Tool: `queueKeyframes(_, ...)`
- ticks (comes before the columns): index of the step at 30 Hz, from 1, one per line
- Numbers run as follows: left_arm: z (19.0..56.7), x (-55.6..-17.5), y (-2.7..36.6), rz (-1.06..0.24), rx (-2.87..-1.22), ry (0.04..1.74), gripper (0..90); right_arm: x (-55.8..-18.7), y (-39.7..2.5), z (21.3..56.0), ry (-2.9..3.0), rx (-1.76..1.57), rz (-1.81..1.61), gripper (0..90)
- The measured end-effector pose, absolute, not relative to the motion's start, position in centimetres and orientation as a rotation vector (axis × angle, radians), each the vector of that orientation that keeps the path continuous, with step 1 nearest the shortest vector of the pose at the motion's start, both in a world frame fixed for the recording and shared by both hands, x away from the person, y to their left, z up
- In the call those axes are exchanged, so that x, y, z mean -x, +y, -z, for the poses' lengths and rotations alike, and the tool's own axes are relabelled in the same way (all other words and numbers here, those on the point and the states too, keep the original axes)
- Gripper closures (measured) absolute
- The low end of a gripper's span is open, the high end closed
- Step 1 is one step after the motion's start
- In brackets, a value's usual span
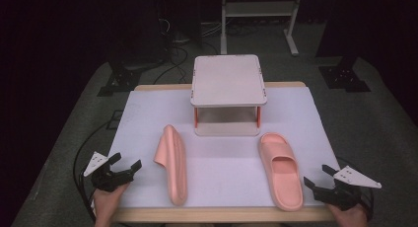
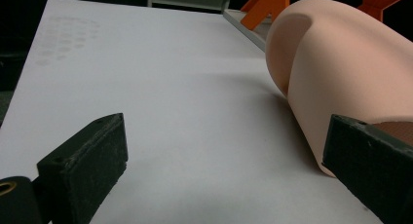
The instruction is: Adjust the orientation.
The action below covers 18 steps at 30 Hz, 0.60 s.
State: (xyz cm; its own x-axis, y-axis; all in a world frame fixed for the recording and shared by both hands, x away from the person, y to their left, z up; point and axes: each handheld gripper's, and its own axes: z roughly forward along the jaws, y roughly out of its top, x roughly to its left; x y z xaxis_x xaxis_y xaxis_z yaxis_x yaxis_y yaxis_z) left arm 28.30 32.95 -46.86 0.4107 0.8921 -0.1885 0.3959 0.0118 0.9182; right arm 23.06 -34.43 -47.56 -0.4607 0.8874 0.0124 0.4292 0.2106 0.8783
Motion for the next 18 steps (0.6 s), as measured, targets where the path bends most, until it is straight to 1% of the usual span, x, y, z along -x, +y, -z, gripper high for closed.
queueKeyframes(11, 46.9, -28.0, 32.6, -0.558, -1.597, 1.151, 2.0, -23.0, -34.4, 47.4, 1.980, -1.208, -1.193, 16.4)
queueKeyframes(16, 46.8, -27.5, 31.1, -0.509, -1.628, 1.052, 4.3, -23.0, -34.2, 47.2, 1.977, -1.204, -1.196, 16.4)
queueKeyframes(18, 46.8, -27.4, 30.8, -0.509, -1.645, 1.025, 5.5, -23.0, -34.1, 47.1, 1.978, -1.198, -1.194, 16.4)
